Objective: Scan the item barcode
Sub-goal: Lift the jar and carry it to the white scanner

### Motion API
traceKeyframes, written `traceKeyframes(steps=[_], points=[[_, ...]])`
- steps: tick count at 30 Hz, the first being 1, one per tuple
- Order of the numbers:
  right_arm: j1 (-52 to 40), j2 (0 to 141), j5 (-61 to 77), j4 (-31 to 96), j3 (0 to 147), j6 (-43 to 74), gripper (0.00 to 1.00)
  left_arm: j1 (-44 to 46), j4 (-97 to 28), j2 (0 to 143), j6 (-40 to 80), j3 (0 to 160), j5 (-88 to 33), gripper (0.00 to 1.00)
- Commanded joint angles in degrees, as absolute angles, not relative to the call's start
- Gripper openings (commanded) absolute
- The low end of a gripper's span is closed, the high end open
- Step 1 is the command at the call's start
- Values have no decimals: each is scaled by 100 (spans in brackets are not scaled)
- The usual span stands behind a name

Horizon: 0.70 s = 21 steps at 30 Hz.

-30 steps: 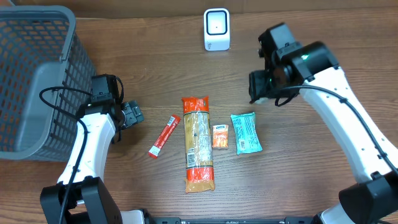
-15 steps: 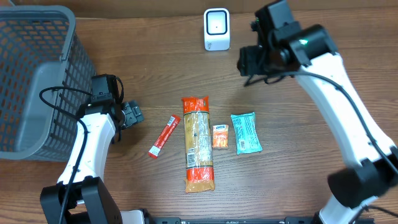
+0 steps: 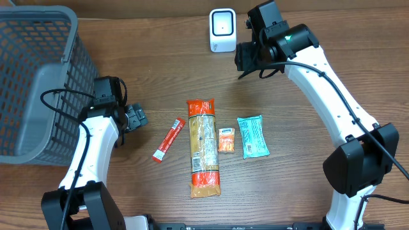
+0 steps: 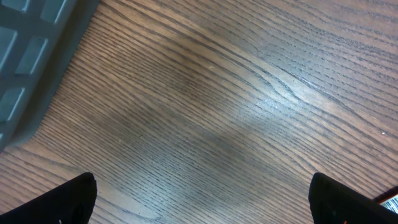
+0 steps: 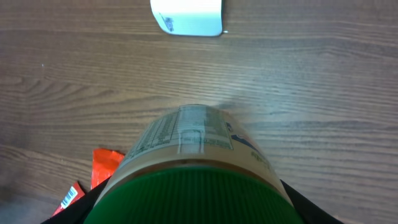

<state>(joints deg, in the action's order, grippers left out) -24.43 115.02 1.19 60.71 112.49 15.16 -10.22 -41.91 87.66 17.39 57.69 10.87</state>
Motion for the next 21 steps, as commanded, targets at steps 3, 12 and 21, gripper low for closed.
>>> traceKeyframes(steps=[3,12,21], points=[[-2443,11489,49,5964,11321,1494,33,-1004,-4171,8742,1688,5876,1048,100],[-2443,11489,51,5756,11321,1494,33,-1004,-4171,8742,1688,5876,1048,100],[-2445,11491,60,5424,11321,1496,31,-1011,-4174,8742,1686,5876,1050,100]])
